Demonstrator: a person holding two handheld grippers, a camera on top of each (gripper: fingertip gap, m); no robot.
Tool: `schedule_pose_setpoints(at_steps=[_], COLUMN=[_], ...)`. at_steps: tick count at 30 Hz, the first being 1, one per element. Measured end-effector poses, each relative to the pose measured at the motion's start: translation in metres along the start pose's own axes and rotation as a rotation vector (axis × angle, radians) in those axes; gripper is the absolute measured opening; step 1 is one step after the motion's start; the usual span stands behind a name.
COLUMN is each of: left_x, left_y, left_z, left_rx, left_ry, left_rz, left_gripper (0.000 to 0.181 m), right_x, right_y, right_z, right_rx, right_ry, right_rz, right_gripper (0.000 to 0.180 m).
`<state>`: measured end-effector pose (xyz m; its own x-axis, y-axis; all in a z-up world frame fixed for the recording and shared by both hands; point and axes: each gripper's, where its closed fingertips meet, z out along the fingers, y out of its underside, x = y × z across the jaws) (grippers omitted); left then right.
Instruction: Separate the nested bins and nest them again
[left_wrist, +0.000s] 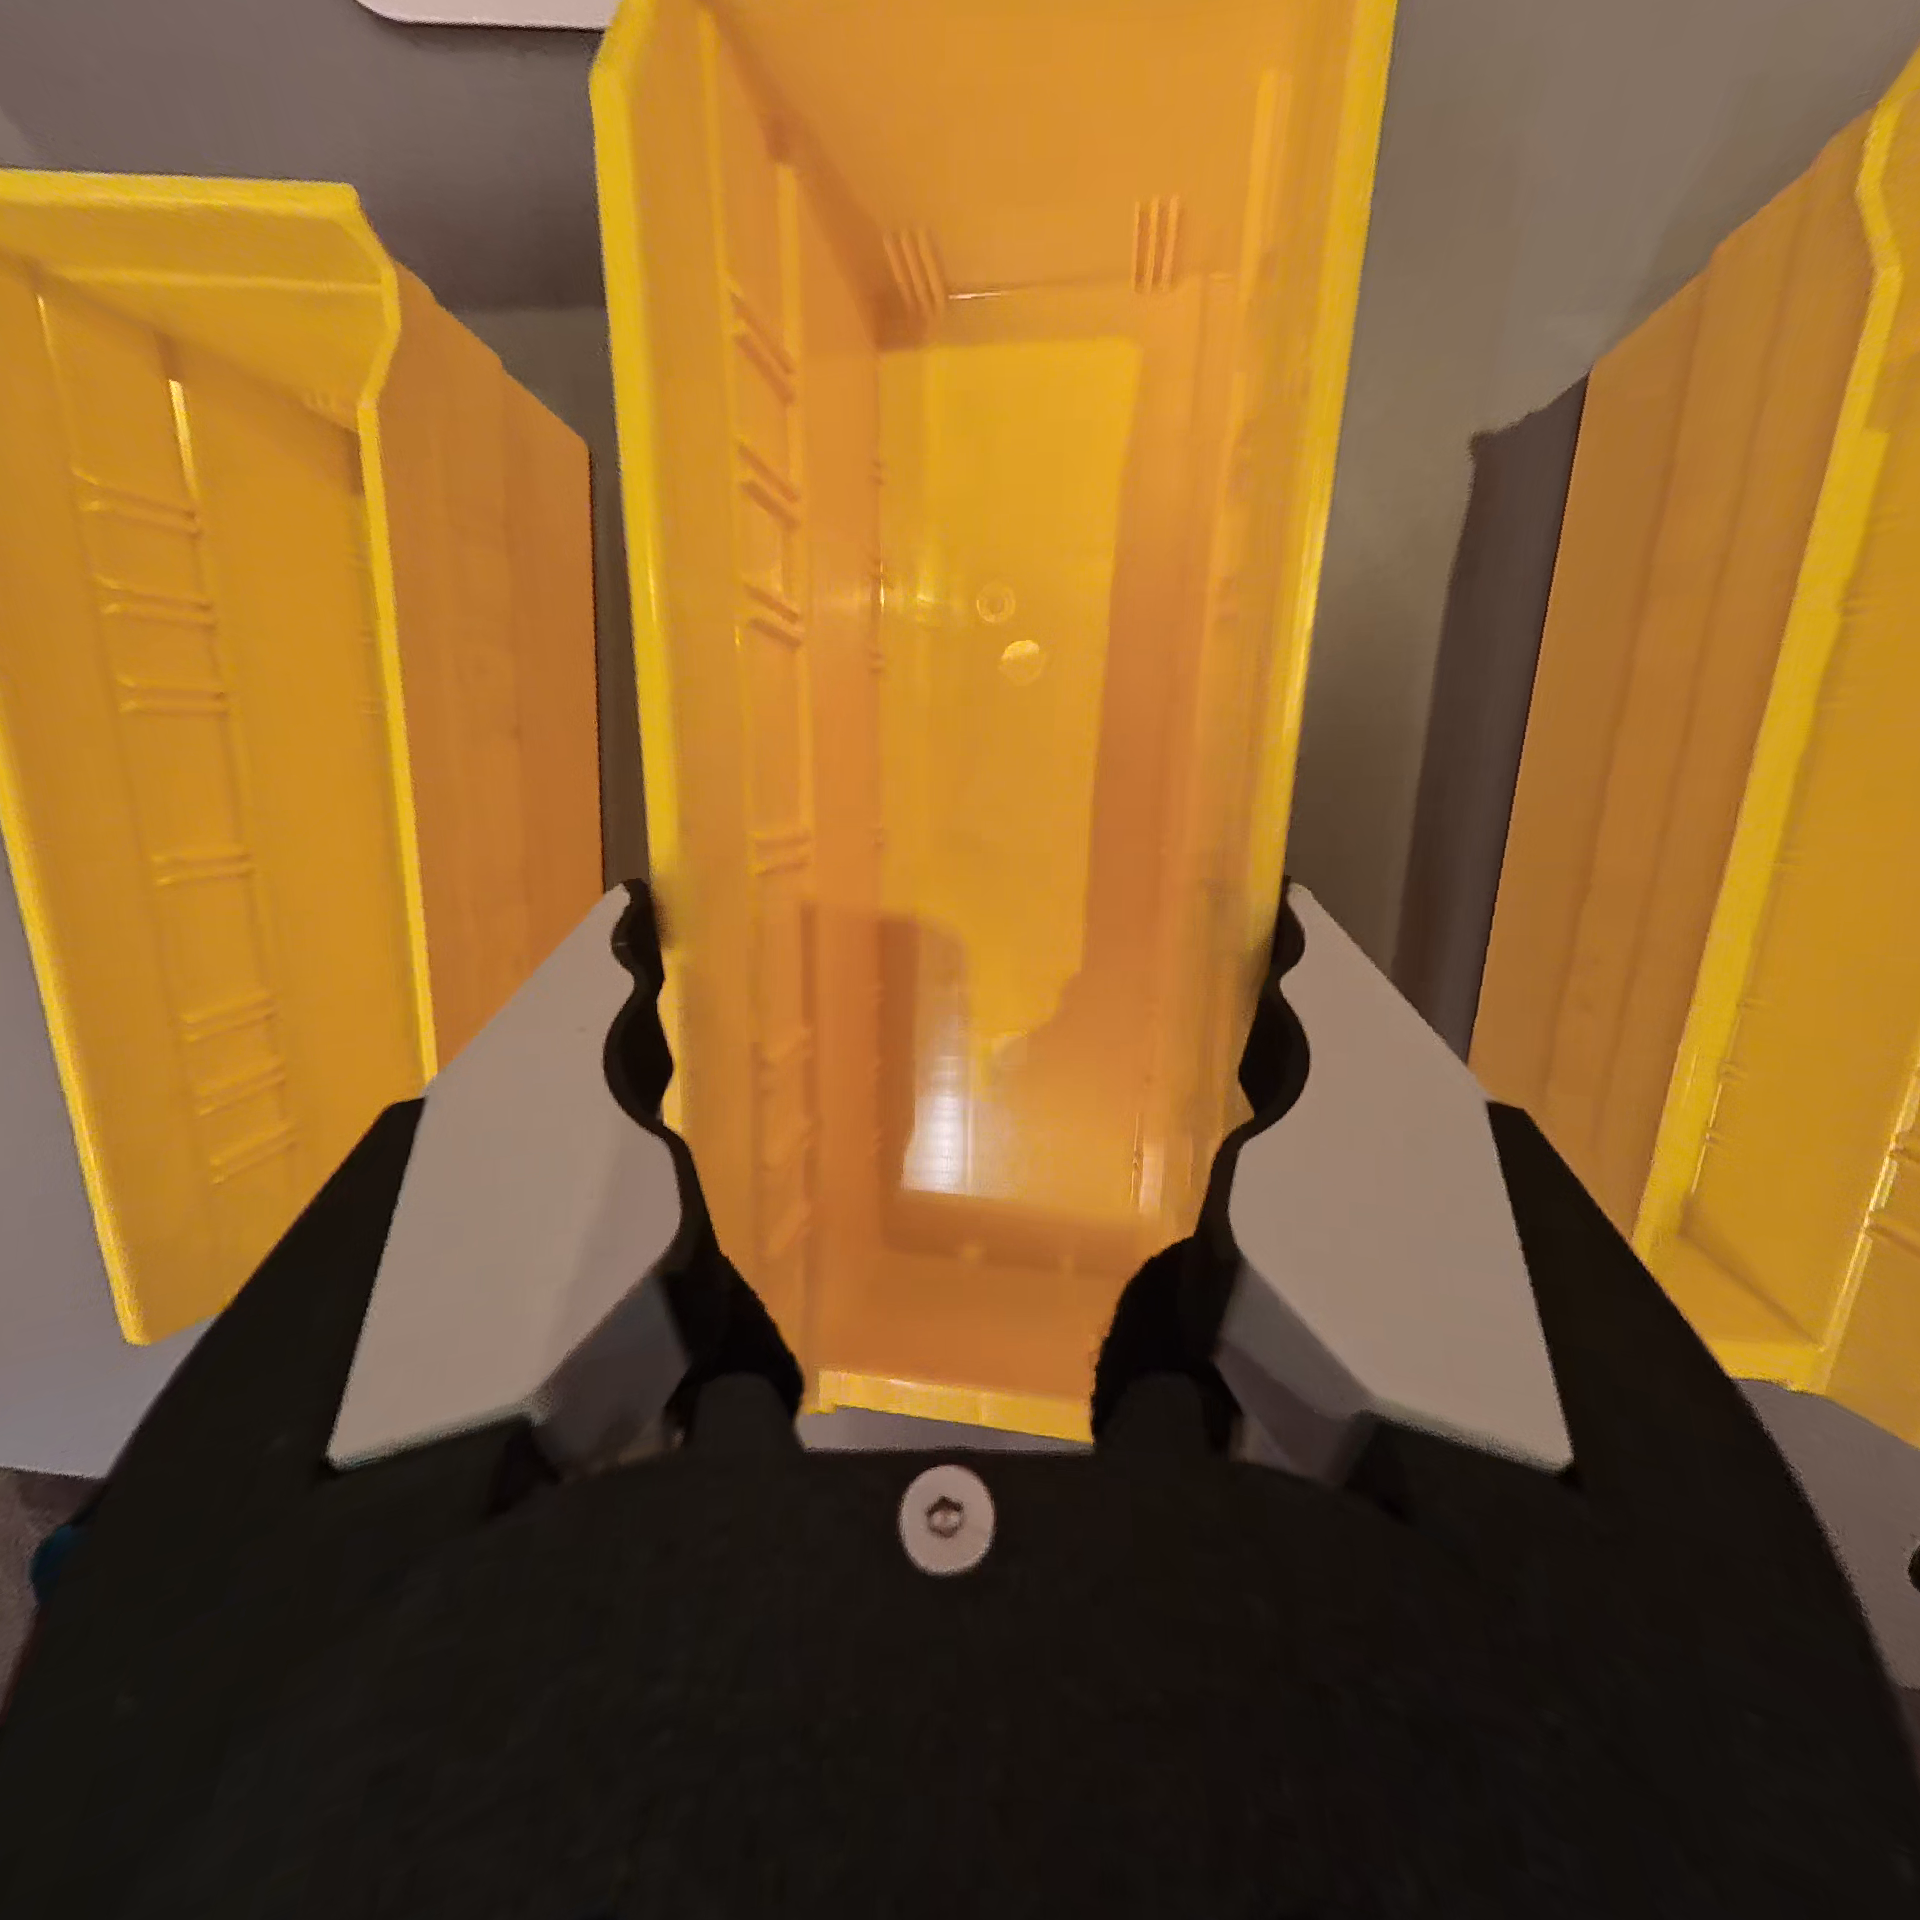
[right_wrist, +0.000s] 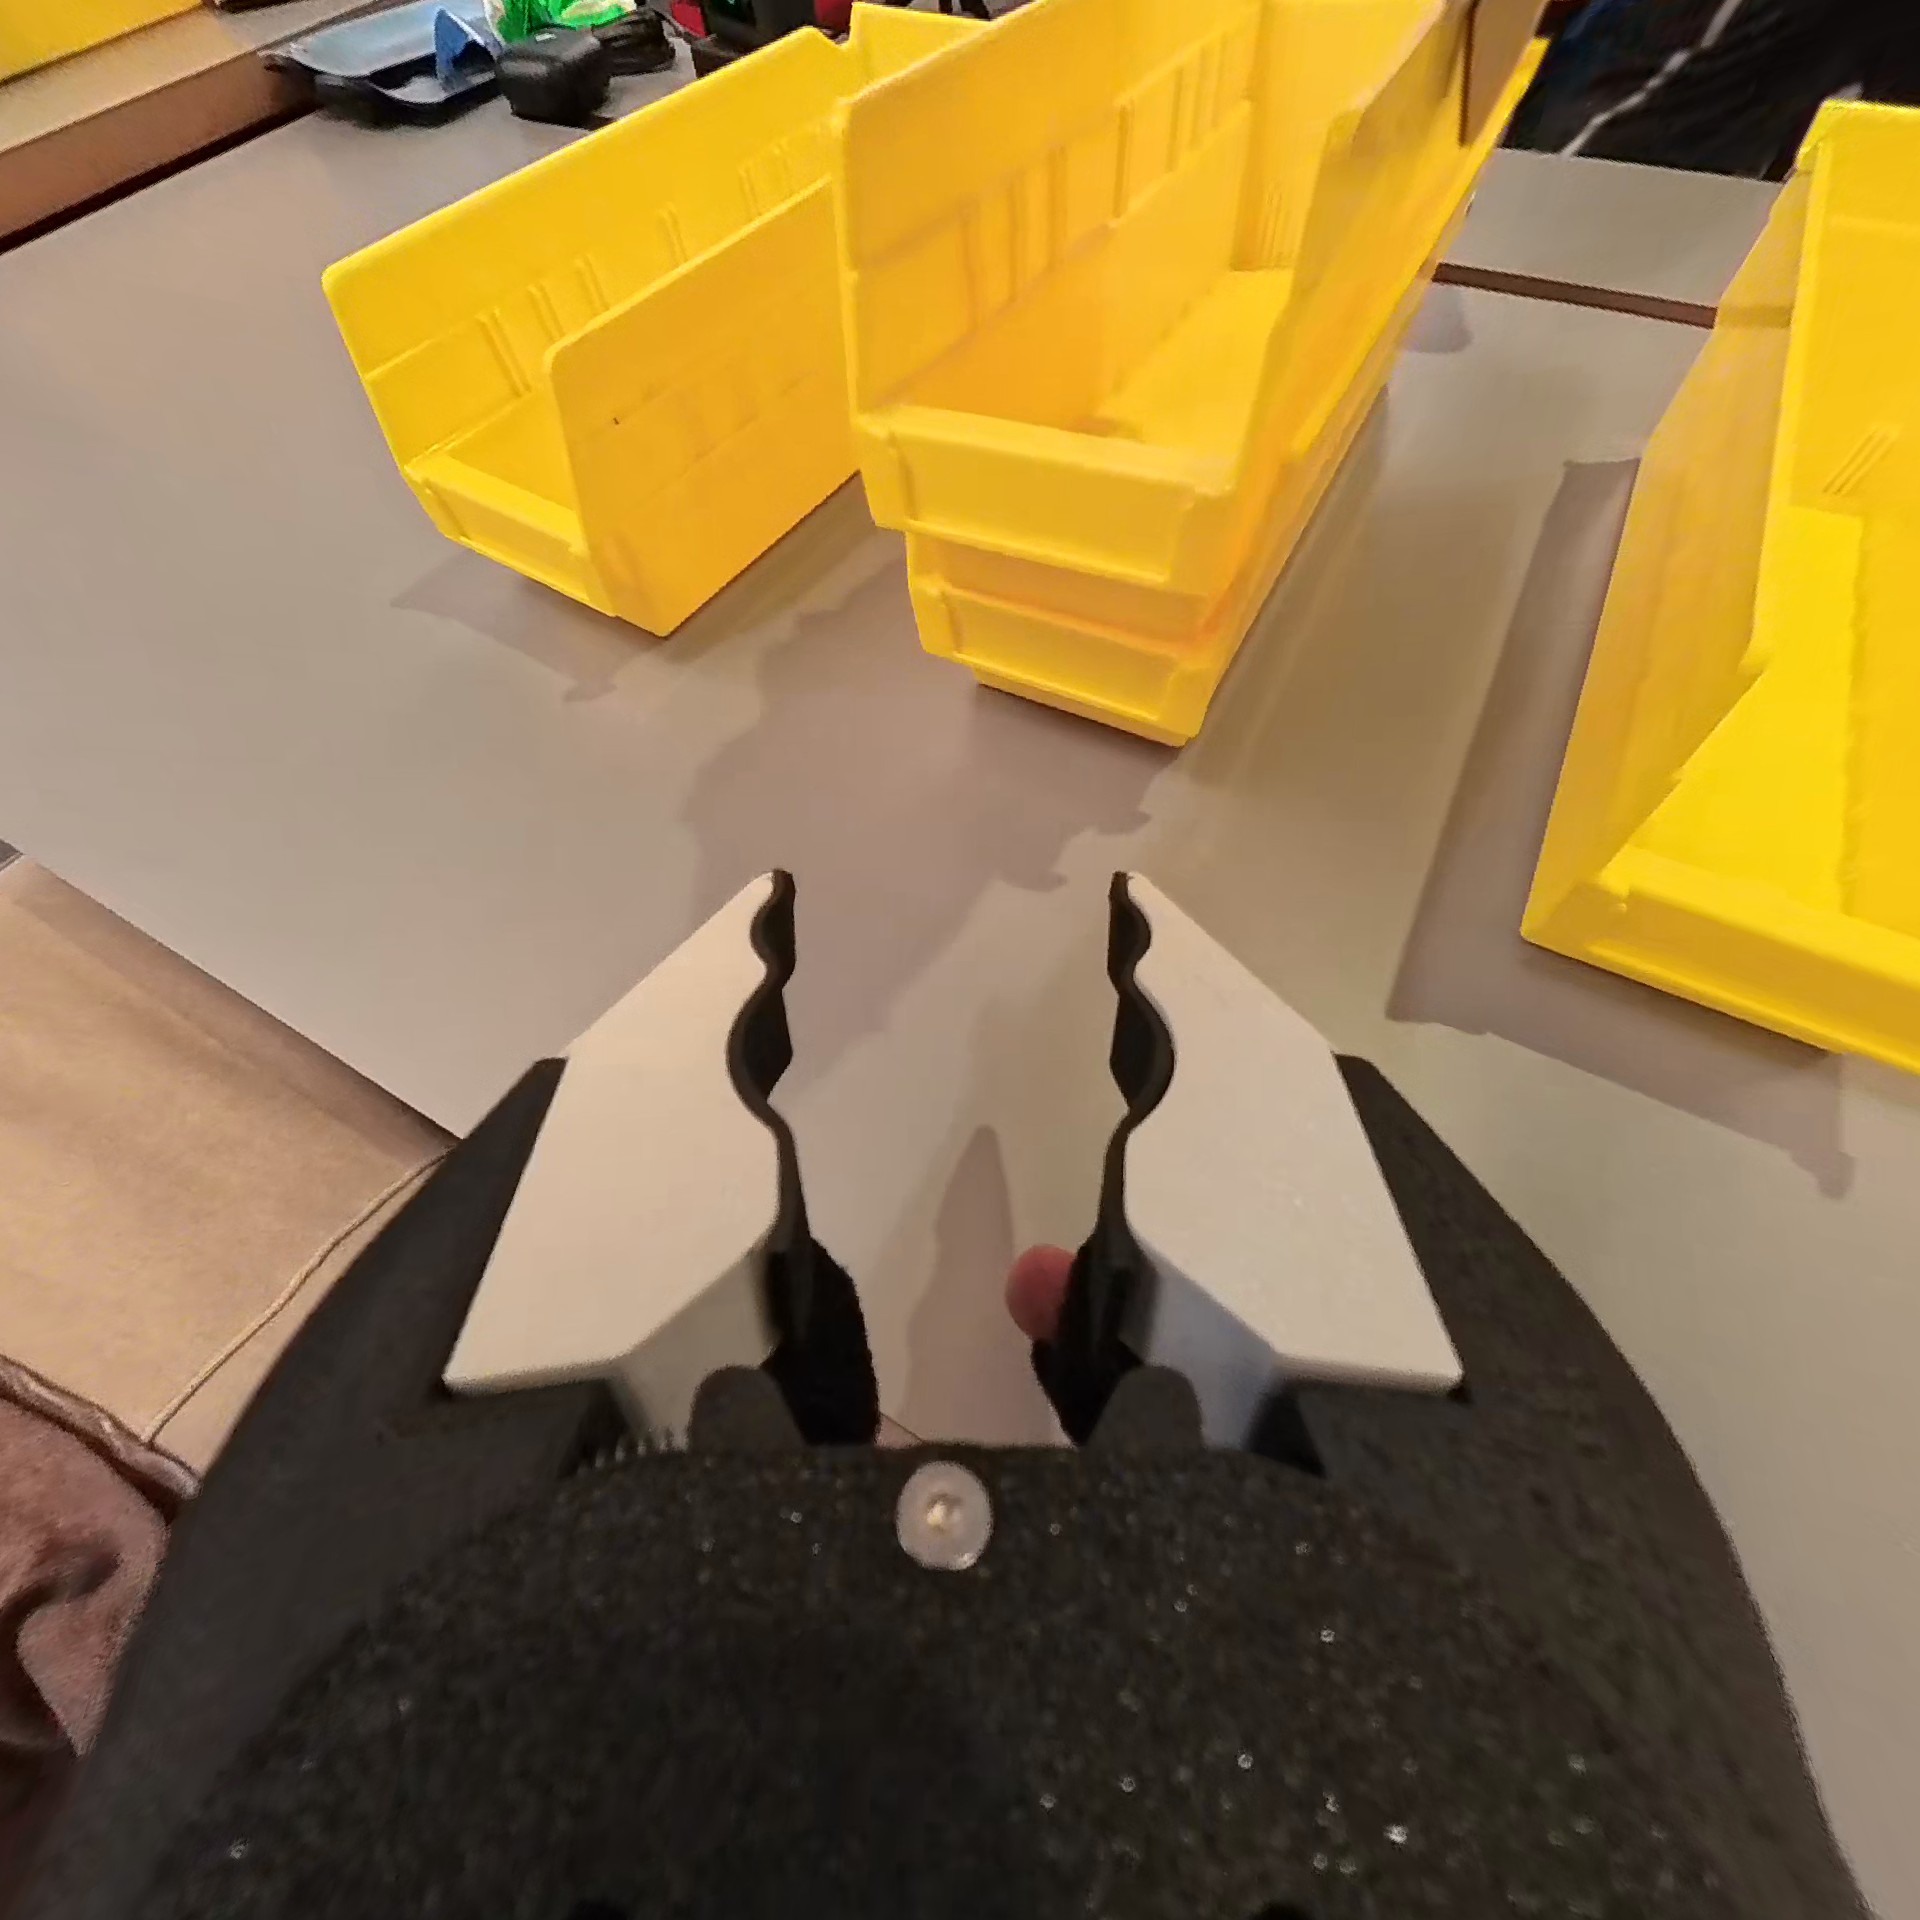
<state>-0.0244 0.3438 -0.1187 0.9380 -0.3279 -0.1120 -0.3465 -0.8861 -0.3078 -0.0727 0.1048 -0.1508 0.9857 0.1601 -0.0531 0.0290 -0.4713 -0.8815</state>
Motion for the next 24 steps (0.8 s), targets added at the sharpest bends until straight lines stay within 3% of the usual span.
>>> schedule_pose_setpoints(at_steps=[6,11,14,18,20,22,24], left_x=[0.008,-0.006,-0.051,-0.113,-0.129,-0.143,-0.152], left_y=[-0.002,0.015,0.07,0.167,0.209,0.242,0.266], left_z=[-0.016,-0.077,-0.103,-0.1,-0.097,-0.087,-0.074], left_rx=[0.012,0.208,0.385,0.68,0.808,0.811,0.771], left_ry=[0.097,0.286,0.364,0.492,0.597,0.667,0.722], left_rz=[0.151,0.392,0.534,0.556,0.524,0.448,0.395], left_gripper=[0.119,0.116,0.112,0.098,0.099,0.104,0.105], right_x=[0.002,0.011,0.017,0.013,-0.002,-0.009,0.008], right_y=[0.003,0.008,0.015,0.013,-0.006,-0.039,-0.074], right_z=[-0.002,-0.003,0.002,0.005,0.004,0.008,0.024], right_rx=[-0.013,-0.057,-0.112,-0.16,-0.138,-0.109,-0.169], right_ry=[0.001,0.022,0.027,-0.034,-0.141,-0.215,-0.118], right_rz=[-0.001,0.064,0.102,0.198,0.253,0.312,0.235], right_gripper=[0.062,0.078,0.089,0.099,0.1,0.102,0.114])
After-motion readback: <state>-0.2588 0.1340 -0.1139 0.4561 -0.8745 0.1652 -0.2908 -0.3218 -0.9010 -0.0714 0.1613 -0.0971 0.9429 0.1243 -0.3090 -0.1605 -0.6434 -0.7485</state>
